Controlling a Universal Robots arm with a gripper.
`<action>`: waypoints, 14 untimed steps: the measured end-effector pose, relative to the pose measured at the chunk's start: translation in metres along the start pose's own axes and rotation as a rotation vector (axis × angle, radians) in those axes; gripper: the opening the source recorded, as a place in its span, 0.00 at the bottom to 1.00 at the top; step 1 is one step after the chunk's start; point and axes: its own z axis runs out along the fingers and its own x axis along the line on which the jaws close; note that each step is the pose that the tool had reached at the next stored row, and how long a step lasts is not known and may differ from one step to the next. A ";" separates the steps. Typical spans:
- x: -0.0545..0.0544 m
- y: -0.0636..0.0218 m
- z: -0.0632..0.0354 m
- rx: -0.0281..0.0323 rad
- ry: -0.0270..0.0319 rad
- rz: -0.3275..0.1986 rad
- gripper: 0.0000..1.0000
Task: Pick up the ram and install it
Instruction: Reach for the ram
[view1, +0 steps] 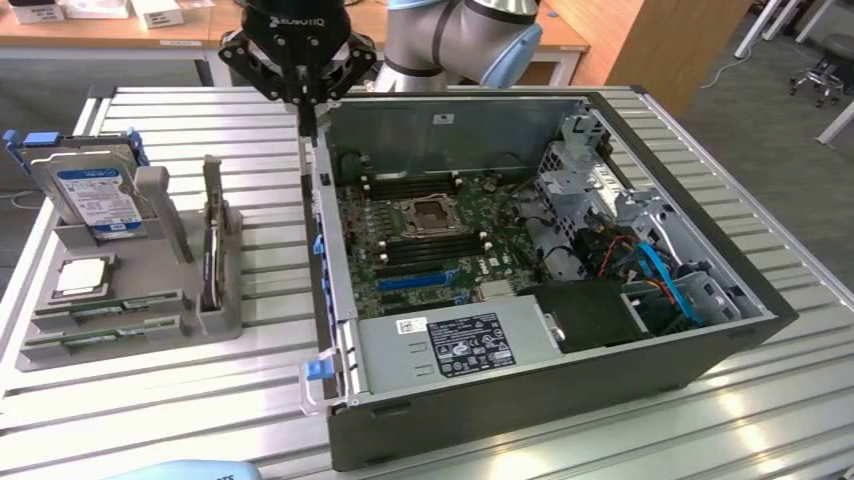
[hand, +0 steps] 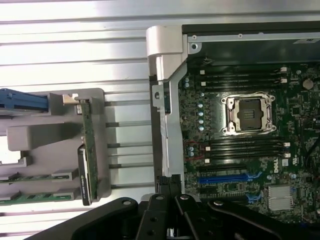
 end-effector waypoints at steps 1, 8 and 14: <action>0.002 -0.0001 0.0000 0.0000 0.0000 0.000 0.11; 0.019 -0.0009 0.0000 0.0000 0.0000 0.000 0.11; 0.033 -0.0012 0.0001 0.0001 0.0000 0.000 0.11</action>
